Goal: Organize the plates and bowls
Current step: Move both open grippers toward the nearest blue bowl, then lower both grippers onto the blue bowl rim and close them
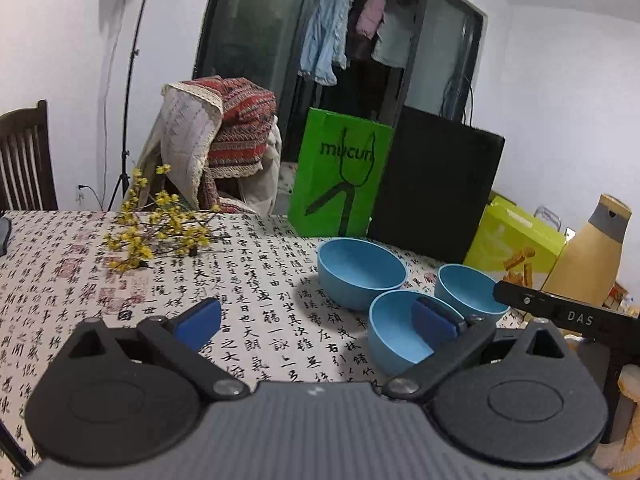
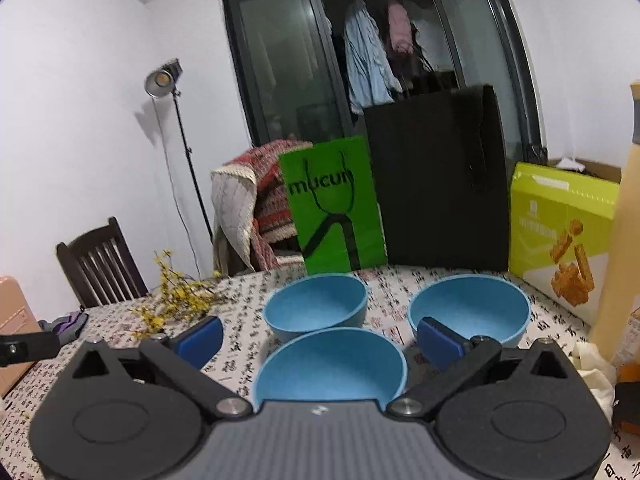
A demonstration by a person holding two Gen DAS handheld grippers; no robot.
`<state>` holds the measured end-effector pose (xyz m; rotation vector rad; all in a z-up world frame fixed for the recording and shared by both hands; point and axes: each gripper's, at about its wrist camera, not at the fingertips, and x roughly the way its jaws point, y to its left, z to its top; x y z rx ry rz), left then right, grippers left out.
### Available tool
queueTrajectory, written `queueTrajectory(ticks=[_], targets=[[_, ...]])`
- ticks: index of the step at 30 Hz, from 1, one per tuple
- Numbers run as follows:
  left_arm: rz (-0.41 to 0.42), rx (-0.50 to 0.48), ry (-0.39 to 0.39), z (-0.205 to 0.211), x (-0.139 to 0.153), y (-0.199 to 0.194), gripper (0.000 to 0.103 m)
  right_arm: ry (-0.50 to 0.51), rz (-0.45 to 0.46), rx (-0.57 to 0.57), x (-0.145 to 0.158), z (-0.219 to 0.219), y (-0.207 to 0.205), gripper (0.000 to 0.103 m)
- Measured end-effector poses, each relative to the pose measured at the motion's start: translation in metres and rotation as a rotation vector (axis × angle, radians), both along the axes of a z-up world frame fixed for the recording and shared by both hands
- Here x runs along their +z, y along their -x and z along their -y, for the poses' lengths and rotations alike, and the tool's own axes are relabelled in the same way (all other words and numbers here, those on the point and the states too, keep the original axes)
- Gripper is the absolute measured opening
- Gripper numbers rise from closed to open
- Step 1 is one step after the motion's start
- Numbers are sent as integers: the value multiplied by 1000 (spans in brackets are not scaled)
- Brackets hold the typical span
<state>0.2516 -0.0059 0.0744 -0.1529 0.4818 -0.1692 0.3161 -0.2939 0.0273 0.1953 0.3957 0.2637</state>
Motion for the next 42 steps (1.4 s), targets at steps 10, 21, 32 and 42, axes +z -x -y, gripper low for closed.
queueTrajectory(ticks=[10, 21, 32, 42], targets=[[-83, -23, -20, 34, -1, -47, 103, -9, -112, -65, -14, 9, -25, 103], [-203, 43, -30, 56, -33, -102, 103, 13, -187, -133, -39, 10, -48, 95], [-279, 46, -64, 86, -75, -140, 102, 3, -278, -155, -73, 9, -77, 72], [-306, 14, -73, 108, -97, -157, 74, 18, -297, -198, -90, 6, -92, 44]])
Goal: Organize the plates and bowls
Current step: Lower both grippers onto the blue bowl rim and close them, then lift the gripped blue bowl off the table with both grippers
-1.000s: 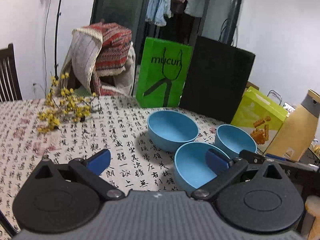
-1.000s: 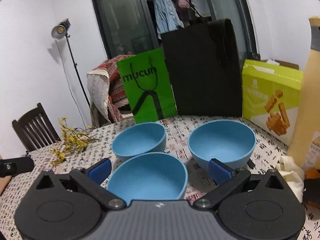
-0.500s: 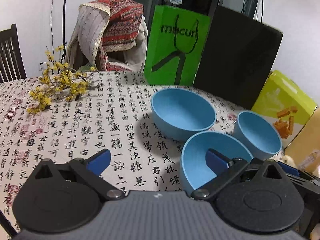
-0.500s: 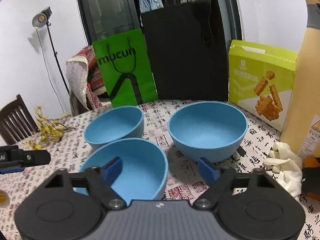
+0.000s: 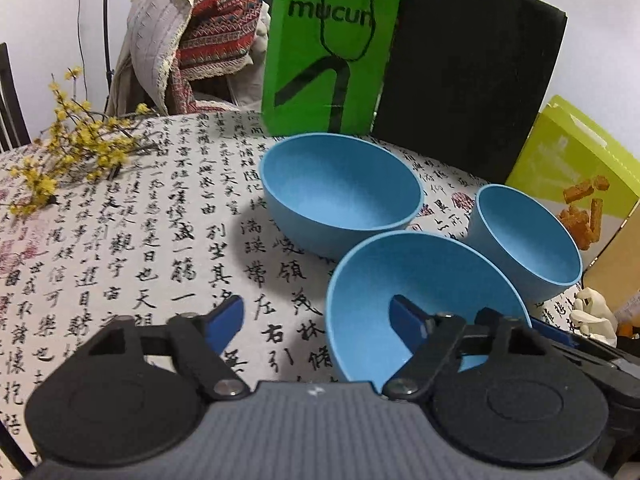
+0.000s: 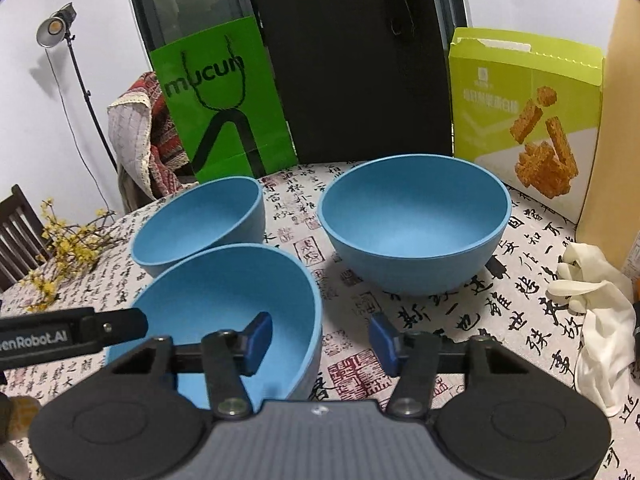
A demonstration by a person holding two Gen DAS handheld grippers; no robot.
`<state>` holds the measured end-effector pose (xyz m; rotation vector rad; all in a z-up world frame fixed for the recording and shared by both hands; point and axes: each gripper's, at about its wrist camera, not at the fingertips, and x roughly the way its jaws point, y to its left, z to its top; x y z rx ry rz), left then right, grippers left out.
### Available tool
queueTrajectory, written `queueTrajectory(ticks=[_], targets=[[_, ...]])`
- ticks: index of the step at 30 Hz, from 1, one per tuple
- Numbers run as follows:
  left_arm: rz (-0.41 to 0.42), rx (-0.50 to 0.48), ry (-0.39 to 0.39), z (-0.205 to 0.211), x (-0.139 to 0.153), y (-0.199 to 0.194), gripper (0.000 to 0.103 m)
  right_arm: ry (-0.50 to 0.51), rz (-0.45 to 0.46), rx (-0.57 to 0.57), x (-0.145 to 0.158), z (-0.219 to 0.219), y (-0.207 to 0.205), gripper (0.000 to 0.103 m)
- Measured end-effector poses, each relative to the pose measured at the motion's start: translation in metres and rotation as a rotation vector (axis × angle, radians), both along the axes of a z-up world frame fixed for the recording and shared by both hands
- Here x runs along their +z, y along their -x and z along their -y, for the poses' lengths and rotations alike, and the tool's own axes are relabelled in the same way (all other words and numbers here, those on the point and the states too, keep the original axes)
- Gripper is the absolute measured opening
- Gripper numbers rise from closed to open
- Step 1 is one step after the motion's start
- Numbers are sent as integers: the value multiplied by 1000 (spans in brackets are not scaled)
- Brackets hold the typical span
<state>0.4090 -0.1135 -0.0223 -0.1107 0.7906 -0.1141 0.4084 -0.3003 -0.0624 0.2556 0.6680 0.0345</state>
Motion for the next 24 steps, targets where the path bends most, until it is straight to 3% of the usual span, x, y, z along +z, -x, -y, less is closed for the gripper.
queueTrajectory(ticks=[4, 9, 17, 24], targets=[[-16, 1, 15, -1, -5, -3, 55, -9, 12, -10, -4, 0, 0, 27], [-36, 10, 20, -4, -8, -6, 27, -28, 32, -14, -7, 0, 2, 16], [-29, 1, 32, -1, -8, -6, 15, -37, 45, -15, -6, -2, 5, 11], [-15, -5, 57, 2, -3, -1, 13, -57, 47, -20, -5, -1, 8, 11]])
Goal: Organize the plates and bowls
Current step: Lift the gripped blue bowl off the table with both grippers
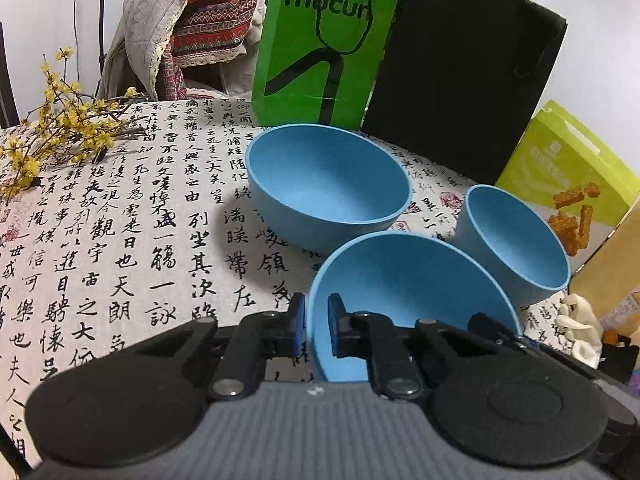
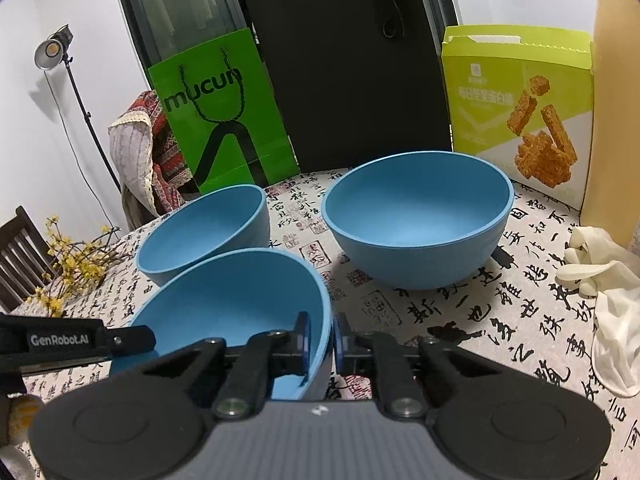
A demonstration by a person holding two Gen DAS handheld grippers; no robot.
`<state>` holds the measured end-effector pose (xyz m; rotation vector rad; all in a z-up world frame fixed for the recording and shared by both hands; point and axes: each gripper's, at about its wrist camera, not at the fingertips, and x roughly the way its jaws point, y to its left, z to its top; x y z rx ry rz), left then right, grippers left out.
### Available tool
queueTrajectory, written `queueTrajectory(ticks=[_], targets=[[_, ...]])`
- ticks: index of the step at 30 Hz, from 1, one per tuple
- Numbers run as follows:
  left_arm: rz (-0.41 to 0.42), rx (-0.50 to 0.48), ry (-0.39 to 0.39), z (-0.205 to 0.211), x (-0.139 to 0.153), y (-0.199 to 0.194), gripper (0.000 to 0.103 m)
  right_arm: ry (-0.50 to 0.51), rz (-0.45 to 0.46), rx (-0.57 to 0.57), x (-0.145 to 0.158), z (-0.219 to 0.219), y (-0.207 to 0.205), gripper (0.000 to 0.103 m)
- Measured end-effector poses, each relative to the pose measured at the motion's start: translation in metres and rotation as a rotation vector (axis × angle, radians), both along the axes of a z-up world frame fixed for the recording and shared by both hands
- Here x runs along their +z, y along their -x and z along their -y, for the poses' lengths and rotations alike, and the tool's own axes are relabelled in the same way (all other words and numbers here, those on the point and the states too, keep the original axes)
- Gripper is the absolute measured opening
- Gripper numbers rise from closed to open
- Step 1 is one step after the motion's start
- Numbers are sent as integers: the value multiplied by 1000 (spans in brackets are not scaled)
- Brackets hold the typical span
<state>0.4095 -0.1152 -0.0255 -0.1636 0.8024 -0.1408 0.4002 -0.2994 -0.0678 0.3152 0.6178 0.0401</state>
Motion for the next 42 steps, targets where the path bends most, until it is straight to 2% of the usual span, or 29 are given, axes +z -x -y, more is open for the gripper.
queueTrajectory(ticks=[14, 32, 42], targets=[[27, 7, -16, 1, 6, 14, 13, -35, -6, -9, 0, 2, 11, 10], [87, 17, -40, -3, 22, 39, 10, -54, 25, -3, 14, -3, 32, 10], [153, 11, -99, 2, 35, 59, 6, -65, 48, 2, 22, -3, 47, 10]])
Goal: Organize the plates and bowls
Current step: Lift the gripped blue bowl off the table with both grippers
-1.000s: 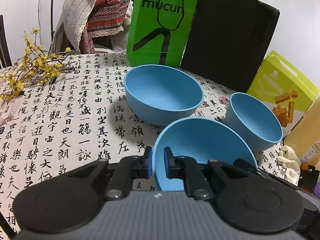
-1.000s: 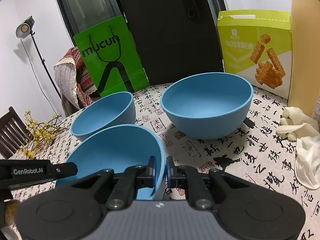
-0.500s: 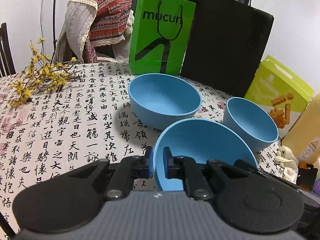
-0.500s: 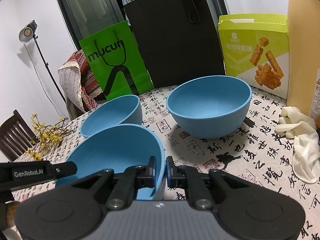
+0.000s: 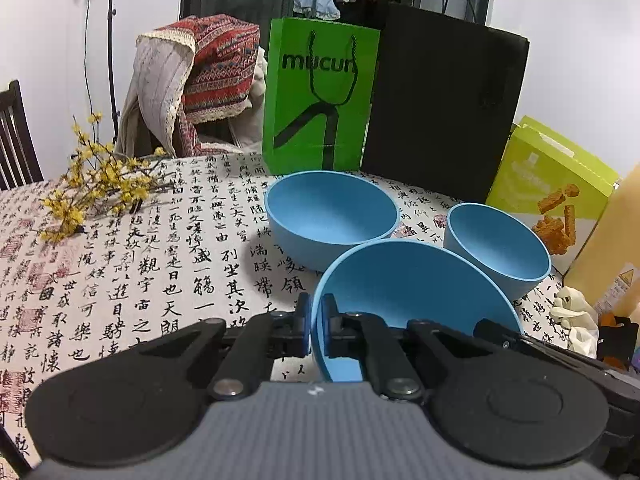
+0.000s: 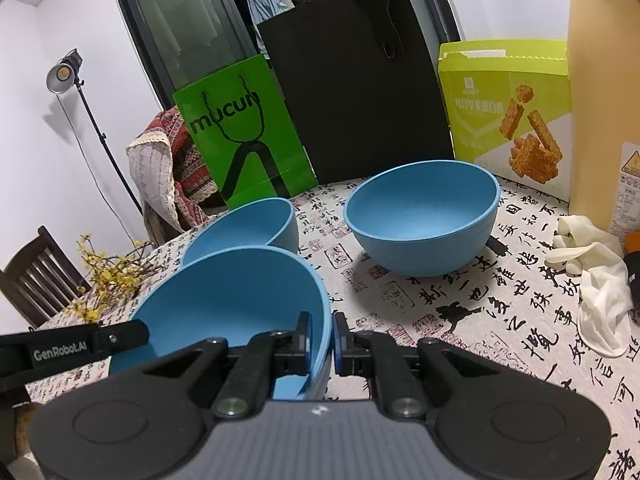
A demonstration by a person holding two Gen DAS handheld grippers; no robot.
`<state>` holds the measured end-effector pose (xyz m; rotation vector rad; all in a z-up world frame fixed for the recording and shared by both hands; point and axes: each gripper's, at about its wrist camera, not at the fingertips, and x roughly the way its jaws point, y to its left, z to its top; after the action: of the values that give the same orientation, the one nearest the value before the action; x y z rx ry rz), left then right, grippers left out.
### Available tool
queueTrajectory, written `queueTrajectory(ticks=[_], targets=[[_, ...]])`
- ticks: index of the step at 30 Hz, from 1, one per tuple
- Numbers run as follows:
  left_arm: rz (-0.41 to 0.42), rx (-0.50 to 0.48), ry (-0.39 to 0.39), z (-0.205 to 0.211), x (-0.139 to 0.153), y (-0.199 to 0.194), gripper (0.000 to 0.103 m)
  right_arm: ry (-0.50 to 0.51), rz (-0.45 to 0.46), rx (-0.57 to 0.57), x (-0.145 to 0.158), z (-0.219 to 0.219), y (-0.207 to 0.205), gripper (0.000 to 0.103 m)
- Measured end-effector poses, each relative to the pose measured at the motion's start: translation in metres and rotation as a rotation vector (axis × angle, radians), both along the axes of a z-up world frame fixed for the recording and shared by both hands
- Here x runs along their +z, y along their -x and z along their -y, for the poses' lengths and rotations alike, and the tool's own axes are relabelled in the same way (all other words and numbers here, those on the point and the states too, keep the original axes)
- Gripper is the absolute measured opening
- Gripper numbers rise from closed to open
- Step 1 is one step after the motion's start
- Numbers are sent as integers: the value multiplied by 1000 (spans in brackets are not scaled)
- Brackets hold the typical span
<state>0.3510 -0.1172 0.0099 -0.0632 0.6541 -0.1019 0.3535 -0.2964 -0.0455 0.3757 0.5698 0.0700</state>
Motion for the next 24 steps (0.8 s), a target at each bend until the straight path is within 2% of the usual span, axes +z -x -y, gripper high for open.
queueTrajectory(ticks=[8, 24], targets=[[34, -4, -25, 2, 6, 12, 6, -1, 17, 0, 6, 0, 10, 10], [43, 31, -9, -20, 11, 29, 6, 11, 33, 30, 15, -19, 20, 10]])
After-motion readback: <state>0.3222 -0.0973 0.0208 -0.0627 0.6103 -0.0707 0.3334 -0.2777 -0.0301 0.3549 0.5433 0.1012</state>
